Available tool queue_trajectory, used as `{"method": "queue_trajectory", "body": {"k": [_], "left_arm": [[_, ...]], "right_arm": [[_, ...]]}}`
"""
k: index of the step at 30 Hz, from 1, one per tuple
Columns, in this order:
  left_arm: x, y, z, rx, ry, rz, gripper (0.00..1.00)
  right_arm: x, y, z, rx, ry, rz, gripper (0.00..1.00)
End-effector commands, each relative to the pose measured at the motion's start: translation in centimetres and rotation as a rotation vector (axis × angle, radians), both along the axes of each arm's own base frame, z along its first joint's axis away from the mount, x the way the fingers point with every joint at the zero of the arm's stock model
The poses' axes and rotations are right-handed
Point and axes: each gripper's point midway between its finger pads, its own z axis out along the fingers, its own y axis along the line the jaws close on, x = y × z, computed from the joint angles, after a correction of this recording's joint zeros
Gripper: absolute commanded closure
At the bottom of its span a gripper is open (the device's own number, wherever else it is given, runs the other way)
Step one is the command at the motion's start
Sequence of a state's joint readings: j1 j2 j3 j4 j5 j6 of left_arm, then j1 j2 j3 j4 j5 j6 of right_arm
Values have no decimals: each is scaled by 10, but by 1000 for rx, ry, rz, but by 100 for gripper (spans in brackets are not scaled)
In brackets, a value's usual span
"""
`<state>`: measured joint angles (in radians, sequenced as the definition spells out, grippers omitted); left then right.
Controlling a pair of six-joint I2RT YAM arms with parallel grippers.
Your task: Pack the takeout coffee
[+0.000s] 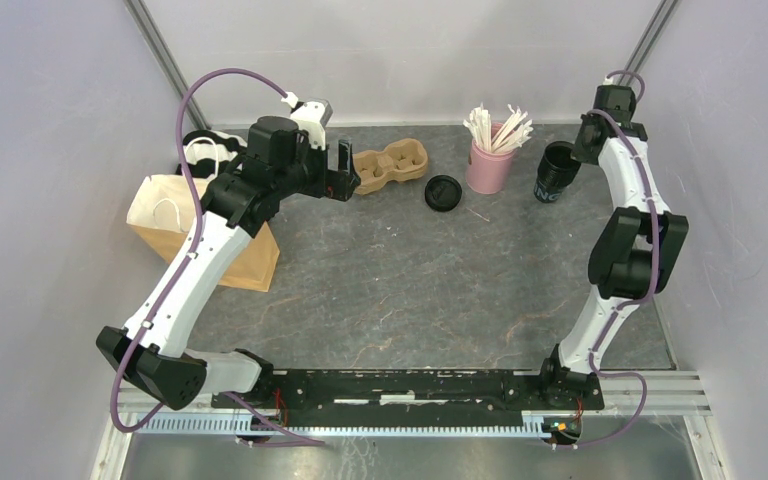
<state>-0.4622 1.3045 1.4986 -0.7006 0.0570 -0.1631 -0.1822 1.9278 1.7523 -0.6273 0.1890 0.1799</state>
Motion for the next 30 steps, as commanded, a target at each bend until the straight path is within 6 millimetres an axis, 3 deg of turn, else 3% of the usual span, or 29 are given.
{"method": "queue_trajectory", "body": {"k": [1,6,19,30], "left_arm": [[4,-2,13,16,-65,-28,0],[3,-2,14,15,-67,-29,0],[0,-6,15,12,-68,-43,0],[-6,-14,17,-5,-74,-70,0]], "right_arm": [[7,4,35,61,-129,-3,100],[4,3,42,92,-149,-12,100],[-1,-1,88,154,-253,-37,100],[-17,-3,166,113,-405,-6,100]]}}
